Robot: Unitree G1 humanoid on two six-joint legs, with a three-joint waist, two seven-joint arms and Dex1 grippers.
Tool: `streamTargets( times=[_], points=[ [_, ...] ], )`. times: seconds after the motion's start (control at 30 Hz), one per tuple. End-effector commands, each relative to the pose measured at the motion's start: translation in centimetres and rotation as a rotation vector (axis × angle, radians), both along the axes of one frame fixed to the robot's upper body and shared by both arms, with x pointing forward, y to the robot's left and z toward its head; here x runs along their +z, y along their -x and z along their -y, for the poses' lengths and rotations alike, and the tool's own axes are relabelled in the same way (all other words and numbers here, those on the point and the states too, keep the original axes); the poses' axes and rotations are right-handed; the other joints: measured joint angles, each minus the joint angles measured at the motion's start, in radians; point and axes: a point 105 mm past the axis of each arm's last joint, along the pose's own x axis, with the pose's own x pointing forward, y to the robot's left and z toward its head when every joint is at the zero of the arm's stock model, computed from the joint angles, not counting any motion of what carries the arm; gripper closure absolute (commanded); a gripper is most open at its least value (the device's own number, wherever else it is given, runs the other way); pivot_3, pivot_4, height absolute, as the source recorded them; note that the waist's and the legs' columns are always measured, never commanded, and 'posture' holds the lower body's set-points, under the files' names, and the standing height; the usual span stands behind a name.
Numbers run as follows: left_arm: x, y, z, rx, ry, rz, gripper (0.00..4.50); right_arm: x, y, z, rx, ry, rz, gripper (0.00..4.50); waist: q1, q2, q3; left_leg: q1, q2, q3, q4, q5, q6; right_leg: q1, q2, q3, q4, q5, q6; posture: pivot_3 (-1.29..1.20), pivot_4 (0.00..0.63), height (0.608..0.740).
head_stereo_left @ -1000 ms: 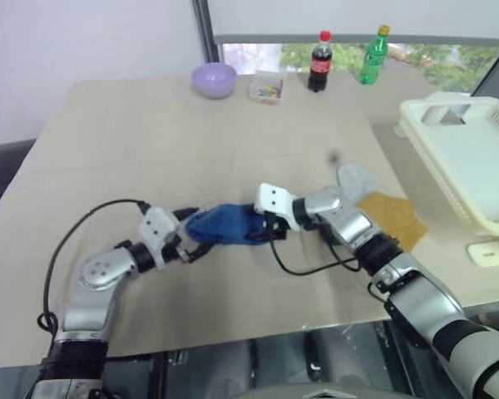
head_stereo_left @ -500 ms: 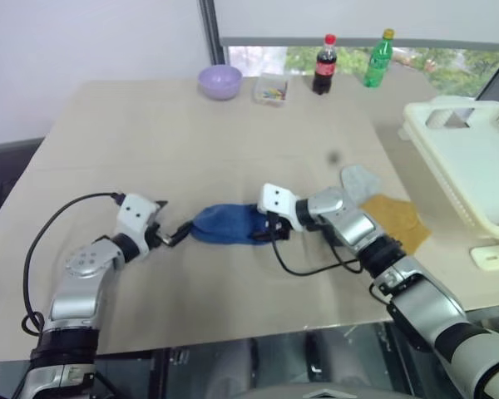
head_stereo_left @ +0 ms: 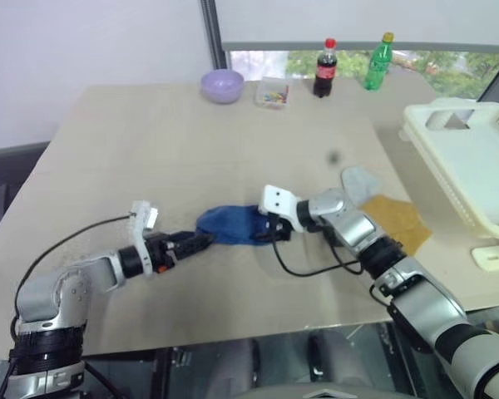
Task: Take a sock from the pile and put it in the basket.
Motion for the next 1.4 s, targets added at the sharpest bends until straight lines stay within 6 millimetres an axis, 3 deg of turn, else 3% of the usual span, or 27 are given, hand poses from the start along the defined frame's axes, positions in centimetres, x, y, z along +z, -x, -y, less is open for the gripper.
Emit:
streamTargets(
  times=[0.03,0.43,0.7,1.0,1.17,1.4],
  points=[
    [-1.0,1.0,0.8,-0.005,0.112,-0.129,0.06,-2.7,-0.4,2.0,-0.065,0.113,-0.029,1.12,0.000,0.000,0.000,0.000,0.000,0.000,0.000,0.000,0.000,0.000,0.000,0.000,0.000,0.000,0.000,0.00,0.150,0.740],
    [-0.5,1.8,1.6,0.025,0.279,-0.195,0.06,-3.1,-0.1,2.1,-0.057,0.127,-0.024,1.12,-0.001,-0.001,0.000,0.000,0.000,-0.001,0.000,0.000,0.000,0.000,0.000,0.000,-0.001,0.000,0.000,0.00,0.150,0.740],
    [0.7,-0.6,1.2,0.150,0.396,-0.131,0.06,-3.2,-0.1,2.1,-0.057,0.132,-0.024,1.12,0.000,-0.001,0.000,0.000,0.000,-0.003,0.000,0.000,0.000,0.001,-0.001,-0.001,-0.001,0.000,0.000,0.00,0.150,0.740],
    [3.1,-3.3,-0.7,0.285,0.530,-0.034,0.06,-3.2,-0.2,2.2,-0.055,0.137,-0.018,1.12,-0.001,-0.003,0.001,-0.001,0.000,-0.003,0.000,0.000,0.000,0.001,-0.001,-0.002,-0.003,0.000,0.000,0.00,0.150,0.740],
    [3.6,-3.7,0.3,0.251,0.553,-0.032,0.06,-3.3,-0.1,2.2,-0.051,0.140,-0.018,1.12,-0.001,-0.003,0.001,-0.001,0.000,-0.004,0.000,0.000,0.000,0.001,-0.001,-0.002,-0.003,0.000,0.000,0.00,0.150,0.740],
    [4.4,-4.0,3.6,0.130,0.587,-0.018,0.06,-3.3,-0.2,2.3,-0.054,0.147,-0.011,1.12,-0.001,-0.004,0.001,-0.002,-0.001,-0.004,0.000,0.000,0.000,0.001,-0.001,-0.002,-0.003,0.000,0.000,0.00,0.150,0.740]
  ],
)
